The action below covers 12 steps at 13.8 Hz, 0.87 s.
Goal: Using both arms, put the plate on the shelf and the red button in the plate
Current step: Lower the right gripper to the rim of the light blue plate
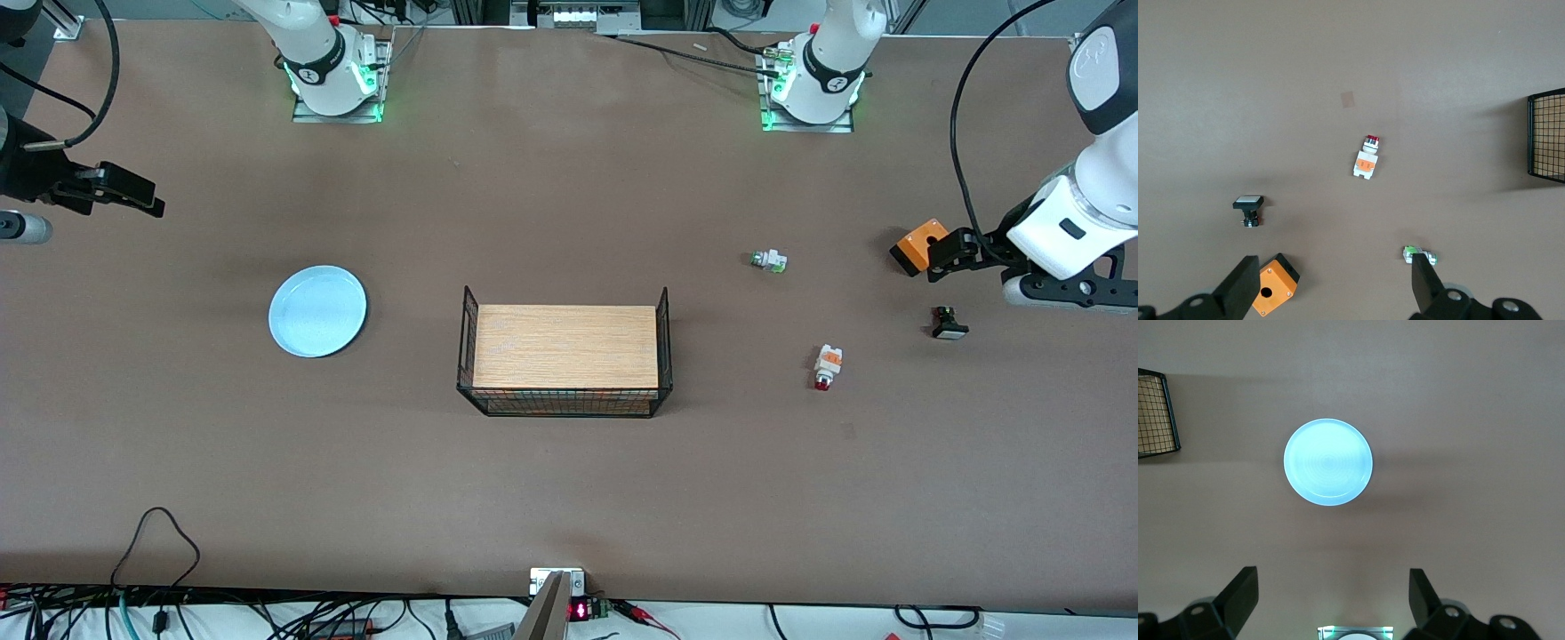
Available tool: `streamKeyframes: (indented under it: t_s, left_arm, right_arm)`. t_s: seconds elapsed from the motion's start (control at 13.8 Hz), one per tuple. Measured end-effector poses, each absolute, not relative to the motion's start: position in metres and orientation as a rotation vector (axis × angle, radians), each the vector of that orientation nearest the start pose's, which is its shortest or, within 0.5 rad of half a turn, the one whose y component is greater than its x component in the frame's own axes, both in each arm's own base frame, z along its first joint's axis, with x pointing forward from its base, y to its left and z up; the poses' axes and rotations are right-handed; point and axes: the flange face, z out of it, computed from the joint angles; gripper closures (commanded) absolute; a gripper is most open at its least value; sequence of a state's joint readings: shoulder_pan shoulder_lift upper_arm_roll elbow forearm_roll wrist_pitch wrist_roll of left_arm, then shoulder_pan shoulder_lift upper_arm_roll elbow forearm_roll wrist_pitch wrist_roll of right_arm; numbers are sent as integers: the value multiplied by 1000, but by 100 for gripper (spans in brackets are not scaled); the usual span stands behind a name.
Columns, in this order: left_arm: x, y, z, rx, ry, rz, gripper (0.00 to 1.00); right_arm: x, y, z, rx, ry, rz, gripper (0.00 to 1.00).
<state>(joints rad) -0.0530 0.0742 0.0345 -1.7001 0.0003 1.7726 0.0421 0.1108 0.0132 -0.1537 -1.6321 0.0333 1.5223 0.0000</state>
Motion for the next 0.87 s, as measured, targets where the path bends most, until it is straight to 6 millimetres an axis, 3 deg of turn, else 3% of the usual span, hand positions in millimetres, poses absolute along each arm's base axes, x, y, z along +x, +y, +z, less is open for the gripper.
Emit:
streamKeyframes:
  t_s: [0.58, 0.73, 0.87]
  left_arm:
    - [586, -10, 538, -3137, 93, 3, 0]
    - [586, -10, 538, -3137, 92, 4, 0]
    - [586, -9, 538, -3137, 89, 11, 0]
  right_arm:
    - [548, -1, 589, -3103, 19, 182, 0]
    - [557, 5, 572, -3120, 2, 207, 0]
    - [577, 10, 540, -3172, -26, 213, 0]
